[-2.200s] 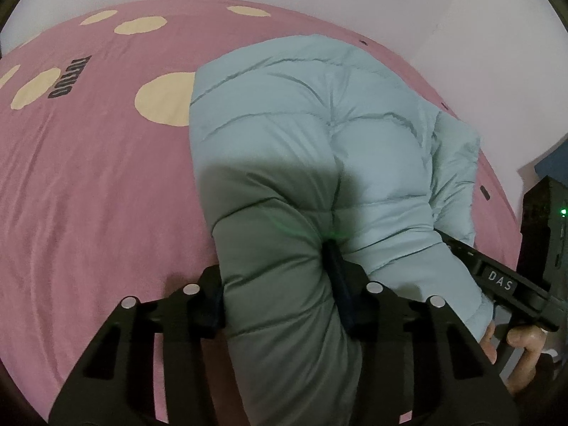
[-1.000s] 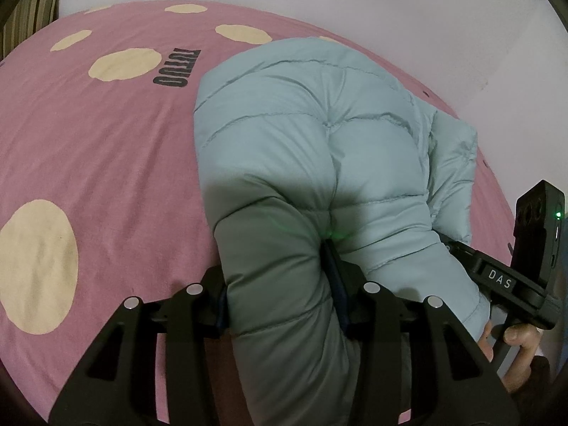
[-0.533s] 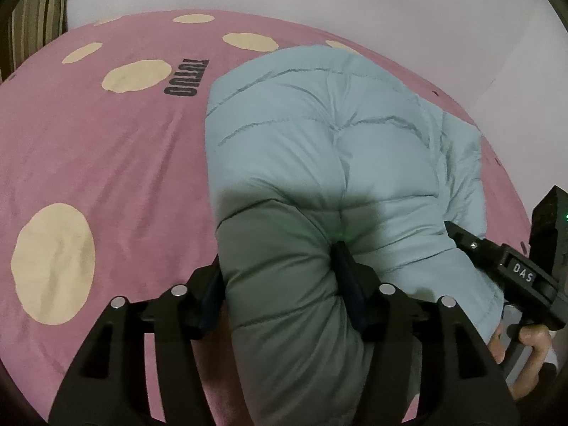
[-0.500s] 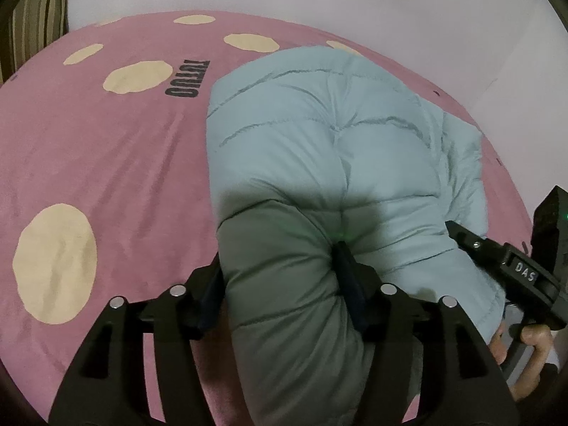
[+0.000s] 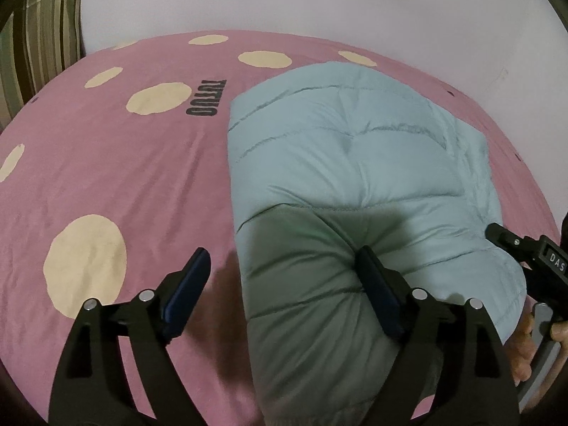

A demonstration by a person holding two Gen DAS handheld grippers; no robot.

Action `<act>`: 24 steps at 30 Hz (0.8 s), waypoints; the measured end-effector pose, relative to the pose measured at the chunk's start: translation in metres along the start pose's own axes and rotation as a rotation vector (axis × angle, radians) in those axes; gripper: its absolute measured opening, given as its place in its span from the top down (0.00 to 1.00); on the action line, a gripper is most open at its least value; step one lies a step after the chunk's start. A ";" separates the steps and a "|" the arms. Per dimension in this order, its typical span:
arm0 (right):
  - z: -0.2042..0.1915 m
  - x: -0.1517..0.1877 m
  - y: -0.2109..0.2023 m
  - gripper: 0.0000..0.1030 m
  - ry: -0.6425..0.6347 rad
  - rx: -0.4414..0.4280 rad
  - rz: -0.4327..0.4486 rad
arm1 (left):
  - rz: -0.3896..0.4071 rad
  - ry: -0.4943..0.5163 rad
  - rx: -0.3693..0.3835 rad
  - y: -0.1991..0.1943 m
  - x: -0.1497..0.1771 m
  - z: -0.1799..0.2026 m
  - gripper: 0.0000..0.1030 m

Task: Fold large clothes
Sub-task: 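Open both tools and lift them away from the folded jacket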

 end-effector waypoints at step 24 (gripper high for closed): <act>-0.054 0.052 -0.100 0.24 -0.217 0.364 0.210 | 0.179 0.001 -0.121 -0.103 0.033 0.007 0.11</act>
Point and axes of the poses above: each gripper's, at about its wrist camera, not at the fingertips, and y roughly the way its jaws point, z to its right, x to its underside, the point moved 7 cm from there along y, roughly the way its jaws point, and after that the axes turned 8 degrees about -z, right-handed, at the moved point
